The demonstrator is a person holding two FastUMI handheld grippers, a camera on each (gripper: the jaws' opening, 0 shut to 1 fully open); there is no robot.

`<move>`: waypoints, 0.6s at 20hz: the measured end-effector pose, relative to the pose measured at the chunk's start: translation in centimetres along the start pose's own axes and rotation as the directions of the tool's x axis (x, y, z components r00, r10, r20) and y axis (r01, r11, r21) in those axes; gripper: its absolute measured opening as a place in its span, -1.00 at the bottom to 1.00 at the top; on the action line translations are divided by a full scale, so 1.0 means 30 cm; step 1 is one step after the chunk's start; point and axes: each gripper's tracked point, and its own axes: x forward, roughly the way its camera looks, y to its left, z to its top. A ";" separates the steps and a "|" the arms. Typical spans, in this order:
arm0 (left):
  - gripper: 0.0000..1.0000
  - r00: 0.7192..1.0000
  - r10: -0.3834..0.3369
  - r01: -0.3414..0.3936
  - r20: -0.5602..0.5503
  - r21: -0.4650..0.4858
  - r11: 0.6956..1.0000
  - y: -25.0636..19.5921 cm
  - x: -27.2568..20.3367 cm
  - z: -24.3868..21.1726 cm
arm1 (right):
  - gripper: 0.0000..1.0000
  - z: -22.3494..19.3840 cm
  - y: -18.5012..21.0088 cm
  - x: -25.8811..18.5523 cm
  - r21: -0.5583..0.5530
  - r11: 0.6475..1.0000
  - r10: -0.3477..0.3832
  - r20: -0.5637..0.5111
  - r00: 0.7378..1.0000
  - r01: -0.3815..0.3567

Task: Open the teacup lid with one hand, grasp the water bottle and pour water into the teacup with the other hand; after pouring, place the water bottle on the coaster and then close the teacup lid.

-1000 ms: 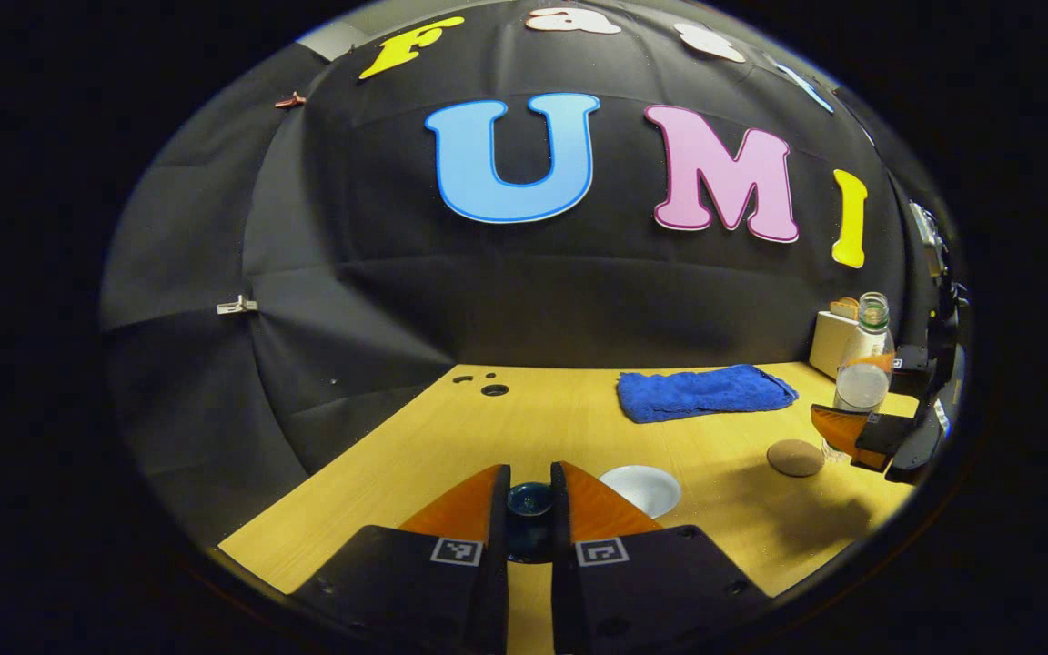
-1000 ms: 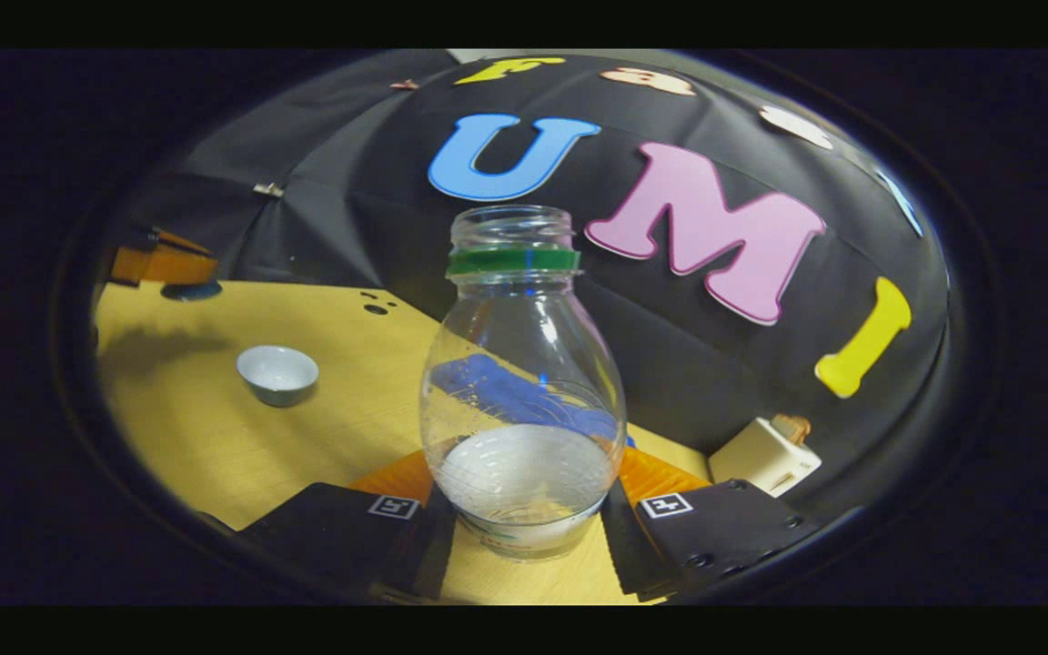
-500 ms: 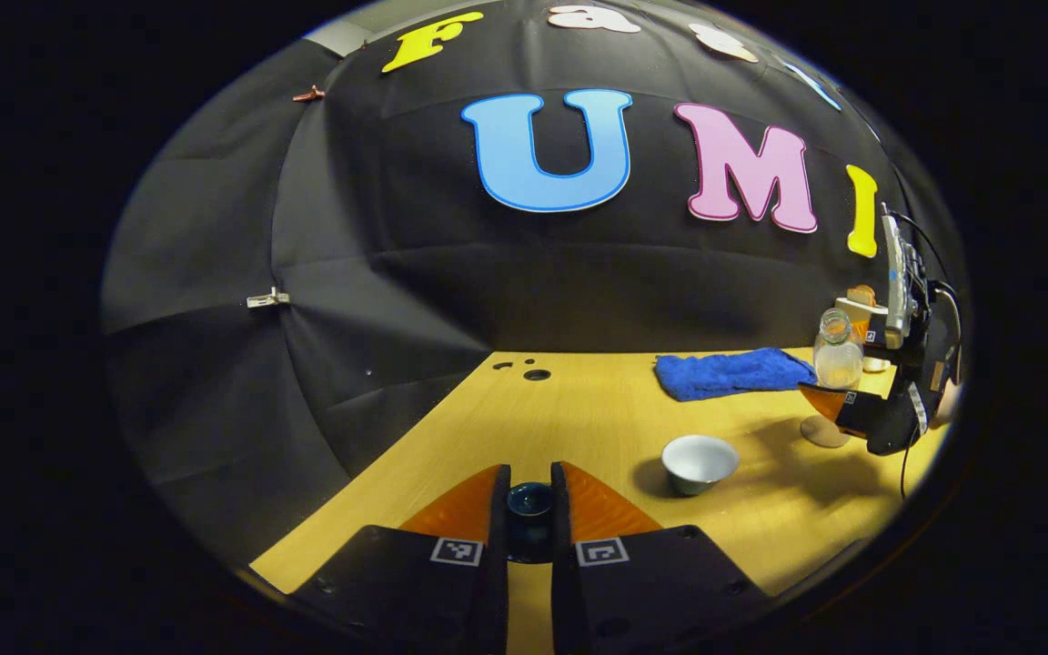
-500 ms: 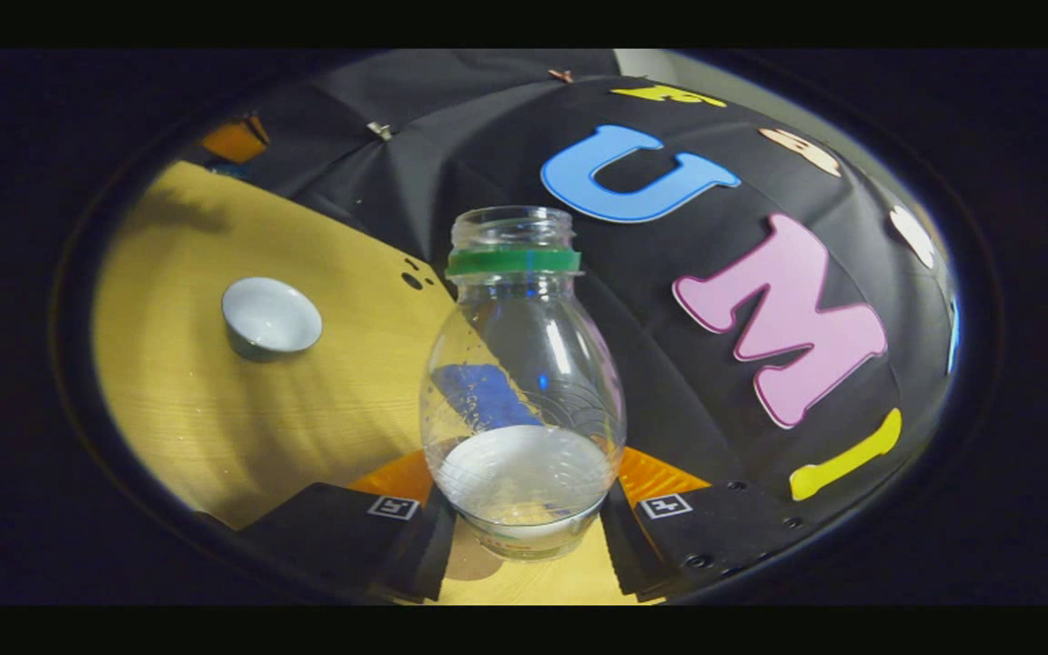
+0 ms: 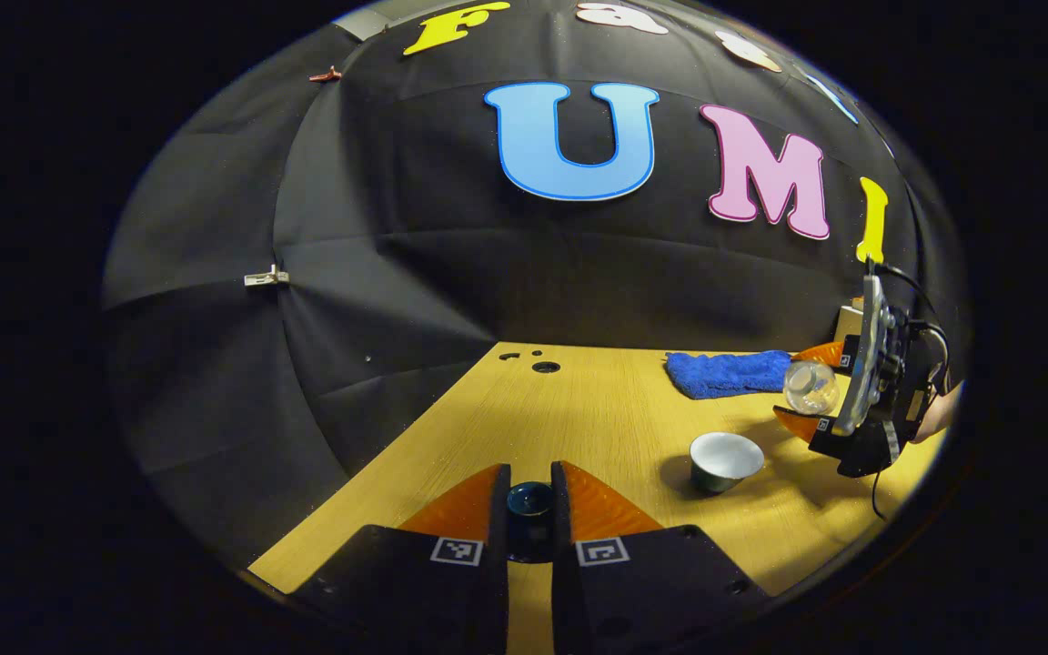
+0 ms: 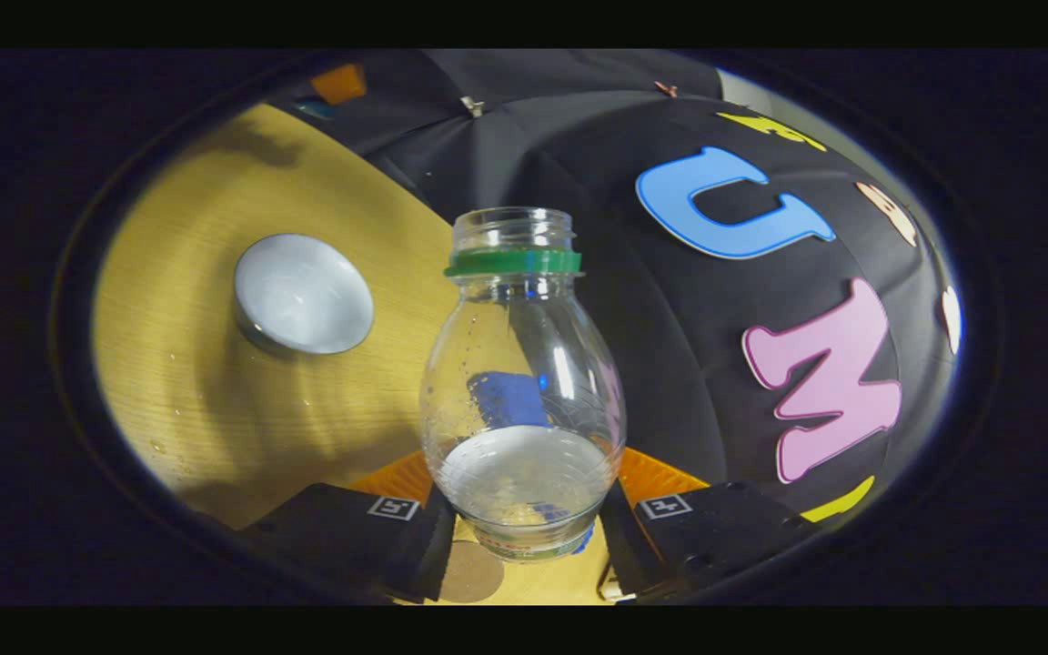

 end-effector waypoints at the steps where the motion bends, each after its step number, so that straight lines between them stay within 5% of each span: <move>1: -0.54 1.000 -0.006 0.006 0.003 0.000 1.000 0.004 0.005 0.003 | 0.44 0.003 0.012 0.007 -0.021 1.000 0.004 0.004 1.000 -0.004; 12: -0.54 1.000 -0.024 0.024 -0.020 -0.018 1.000 0.045 0.059 -0.048 | 0.44 0.048 0.044 0.100 -0.251 0.968 -0.015 0.057 0.998 0.028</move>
